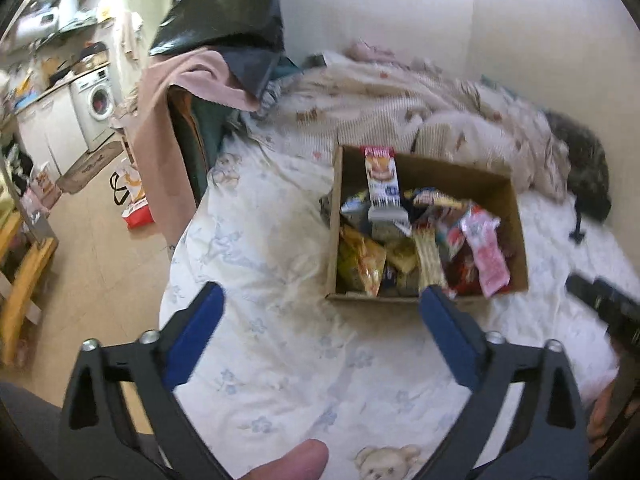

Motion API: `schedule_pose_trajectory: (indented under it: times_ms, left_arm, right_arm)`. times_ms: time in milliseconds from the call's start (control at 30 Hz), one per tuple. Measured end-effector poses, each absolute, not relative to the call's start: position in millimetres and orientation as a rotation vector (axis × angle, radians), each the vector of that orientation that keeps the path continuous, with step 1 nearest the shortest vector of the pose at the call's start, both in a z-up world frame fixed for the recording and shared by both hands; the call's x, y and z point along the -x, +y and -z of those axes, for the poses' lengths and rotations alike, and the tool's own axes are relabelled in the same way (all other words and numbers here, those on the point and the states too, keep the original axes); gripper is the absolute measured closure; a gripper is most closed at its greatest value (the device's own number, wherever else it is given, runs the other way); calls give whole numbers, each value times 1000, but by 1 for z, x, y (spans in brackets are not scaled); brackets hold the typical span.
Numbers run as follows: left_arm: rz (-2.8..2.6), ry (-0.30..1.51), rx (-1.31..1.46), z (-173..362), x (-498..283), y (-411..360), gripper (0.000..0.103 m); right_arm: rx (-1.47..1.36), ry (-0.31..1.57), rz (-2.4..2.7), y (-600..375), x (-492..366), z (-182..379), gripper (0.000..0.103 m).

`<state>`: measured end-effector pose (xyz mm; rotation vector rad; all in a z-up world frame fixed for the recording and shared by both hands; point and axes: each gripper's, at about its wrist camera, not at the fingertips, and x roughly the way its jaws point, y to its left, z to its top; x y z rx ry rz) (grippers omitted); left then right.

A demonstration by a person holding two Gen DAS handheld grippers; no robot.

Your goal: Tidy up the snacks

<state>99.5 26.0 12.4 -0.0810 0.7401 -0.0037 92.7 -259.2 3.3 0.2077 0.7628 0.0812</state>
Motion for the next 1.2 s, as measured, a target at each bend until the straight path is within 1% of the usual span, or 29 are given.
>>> schedule_pose_trajectory:
  times_ms: [67, 167, 300, 467, 1200]
  left_arm:
    - [-5, 700, 86, -14, -96, 25, 0]
    - [-21, 672, 10, -15, -96, 14, 0]
    - [1, 688, 29, -11, -98, 13, 0]
    - [10, 715, 21, -5, -99, 11, 0]
    - [8, 719, 33, 1, -98, 10, 0]
  right_arm:
    - [-216, 756, -69, -255, -90, 1, 0]
    - [-189, 757, -52, -247, -92, 7, 0]
    - [-109, 750, -29, -237, -94, 12, 0]
    - [-106, 743, -31, -236, -96, 14, 0]
    - [-88, 735, -30, -231, -95, 12, 0]
